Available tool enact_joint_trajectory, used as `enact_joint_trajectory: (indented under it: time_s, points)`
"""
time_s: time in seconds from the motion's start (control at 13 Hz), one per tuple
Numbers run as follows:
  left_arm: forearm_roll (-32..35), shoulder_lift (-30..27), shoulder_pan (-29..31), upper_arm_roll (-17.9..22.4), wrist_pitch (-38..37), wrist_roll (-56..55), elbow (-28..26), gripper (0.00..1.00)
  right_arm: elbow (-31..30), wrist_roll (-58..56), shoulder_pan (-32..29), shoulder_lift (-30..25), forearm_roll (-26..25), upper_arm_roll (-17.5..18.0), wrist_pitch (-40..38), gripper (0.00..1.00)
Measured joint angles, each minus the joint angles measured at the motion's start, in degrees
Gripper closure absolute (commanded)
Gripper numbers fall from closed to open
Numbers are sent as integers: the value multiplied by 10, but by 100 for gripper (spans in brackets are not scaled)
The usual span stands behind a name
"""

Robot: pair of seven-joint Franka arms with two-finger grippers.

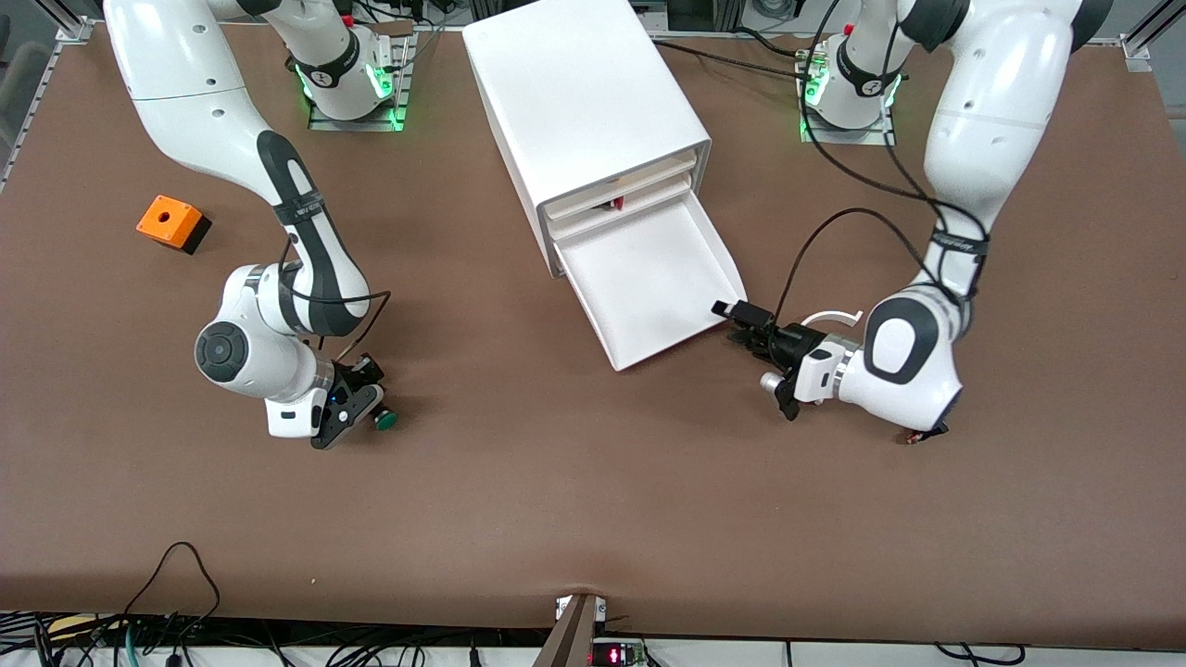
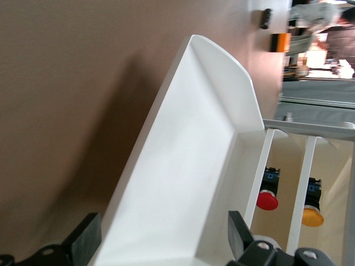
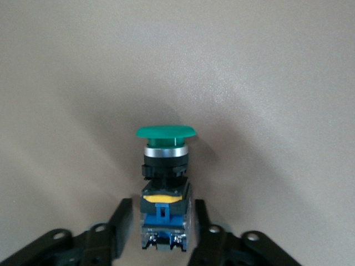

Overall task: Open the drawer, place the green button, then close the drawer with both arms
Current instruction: 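Release the drawer handle and draw the left gripper back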

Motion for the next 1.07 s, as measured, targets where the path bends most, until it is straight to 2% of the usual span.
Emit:
enact_joint_trajectory:
  time_s: [0.23,0.46,0.77,1.07]
  points:
    - [144,-49,-3,0,-12,-97,20,0,0,0,0,1,0,0,0,68]
    - [242,-56,-2,4,-27,-151,46,0,1,0,0,1,0,0,2,75]
    - [367,-75,0,9,-44,-166,74,0,10,-12,1,1,0,0,8,75]
    - [498,-157,-4,-2,-59,-169,82,0,28,-14,1,-7,0,-1,10,76]
